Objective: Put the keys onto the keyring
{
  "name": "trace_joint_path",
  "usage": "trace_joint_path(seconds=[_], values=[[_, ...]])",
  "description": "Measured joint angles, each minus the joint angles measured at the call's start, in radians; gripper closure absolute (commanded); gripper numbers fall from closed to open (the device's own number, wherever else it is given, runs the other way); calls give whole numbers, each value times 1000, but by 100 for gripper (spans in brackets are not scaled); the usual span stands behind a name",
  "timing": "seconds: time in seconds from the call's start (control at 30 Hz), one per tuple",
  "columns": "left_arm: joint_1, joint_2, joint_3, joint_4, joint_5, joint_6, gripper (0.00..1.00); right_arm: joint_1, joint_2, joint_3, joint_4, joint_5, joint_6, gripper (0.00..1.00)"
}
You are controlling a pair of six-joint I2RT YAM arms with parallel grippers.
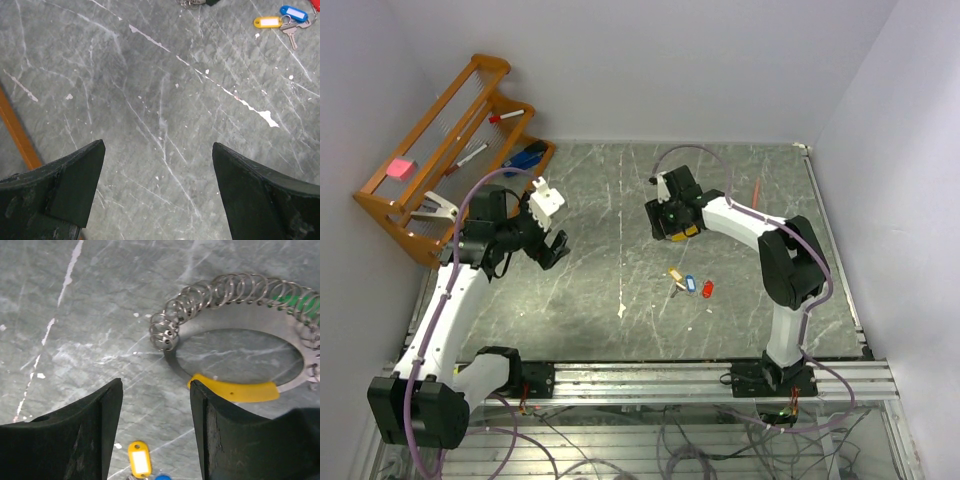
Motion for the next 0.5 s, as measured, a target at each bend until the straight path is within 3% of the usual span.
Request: trace_joint_path(seconds=[0.3,0.5], values=[[0,3,-21,0,-16,-18,1,-6,20,16,23,39,-86,57],[0,8,-31,8,-24,-19,1,-13,103,69,33,40,-130,58]])
